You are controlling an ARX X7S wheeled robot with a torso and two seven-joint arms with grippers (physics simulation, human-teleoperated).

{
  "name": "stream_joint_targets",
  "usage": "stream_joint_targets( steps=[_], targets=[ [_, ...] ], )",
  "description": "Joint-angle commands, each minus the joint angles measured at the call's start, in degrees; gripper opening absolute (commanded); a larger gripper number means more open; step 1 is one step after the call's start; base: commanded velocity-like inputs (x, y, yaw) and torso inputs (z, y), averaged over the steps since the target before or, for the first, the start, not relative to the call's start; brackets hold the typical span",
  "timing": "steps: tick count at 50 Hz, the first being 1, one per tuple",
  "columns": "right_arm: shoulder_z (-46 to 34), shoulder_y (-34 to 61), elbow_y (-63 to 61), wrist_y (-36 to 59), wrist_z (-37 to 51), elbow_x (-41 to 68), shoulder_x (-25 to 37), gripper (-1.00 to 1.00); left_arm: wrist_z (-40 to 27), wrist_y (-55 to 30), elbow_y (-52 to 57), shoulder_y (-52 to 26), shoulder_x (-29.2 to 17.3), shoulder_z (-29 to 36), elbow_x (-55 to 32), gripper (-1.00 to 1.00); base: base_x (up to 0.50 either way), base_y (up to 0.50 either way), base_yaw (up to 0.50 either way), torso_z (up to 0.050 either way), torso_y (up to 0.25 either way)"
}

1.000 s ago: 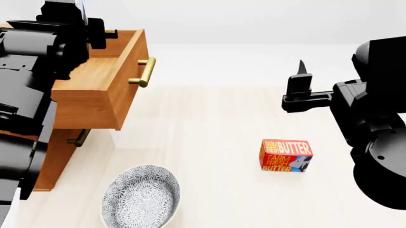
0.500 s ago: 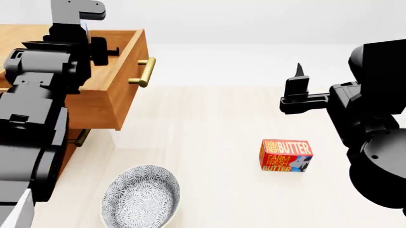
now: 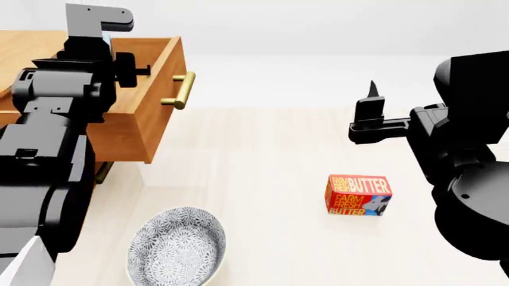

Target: Put the chocolate pudding in the top drawer of the cabinet and close it.

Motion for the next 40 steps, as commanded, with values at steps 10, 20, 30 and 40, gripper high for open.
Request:
stream_joint_targets(
  steps=[10,20,30,40],
  targets=[
    [-0.7,0.2,0.4,-0.2,-0.1,-0.4,-0.3,1.00,1.1,-0.6,-0.3,0.2,0.2,-4.1,3.3,1.00,0.00,0.00,0.00,0.000,0.000],
    [-0.7,0.5,0.3,-0.1,0.3,0.0,-0.3,1.00,1.7,-1.0,-0.3,-1.4,0.0,-4.5,4.1,1.00,0.00,0.00,0.00,0.000,0.000],
    [-0.7,0.6,0.1,-0.1,0.5,0.4,-0.2,1.00,2.7,-1.5,-0.2,-4.3,0.1,-4.2,4.7,1.00,0.00,0.00,0.00,0.000,0.000],
    [-0.6,1.3,-0.4,0.4,1.3,1.4,-0.1,1.00,5.0,-3.2,3.0,-7.0,0.6,-2.8,5.5,1.00,0.00,0.00,0.00,0.000,0.000]
  ],
)
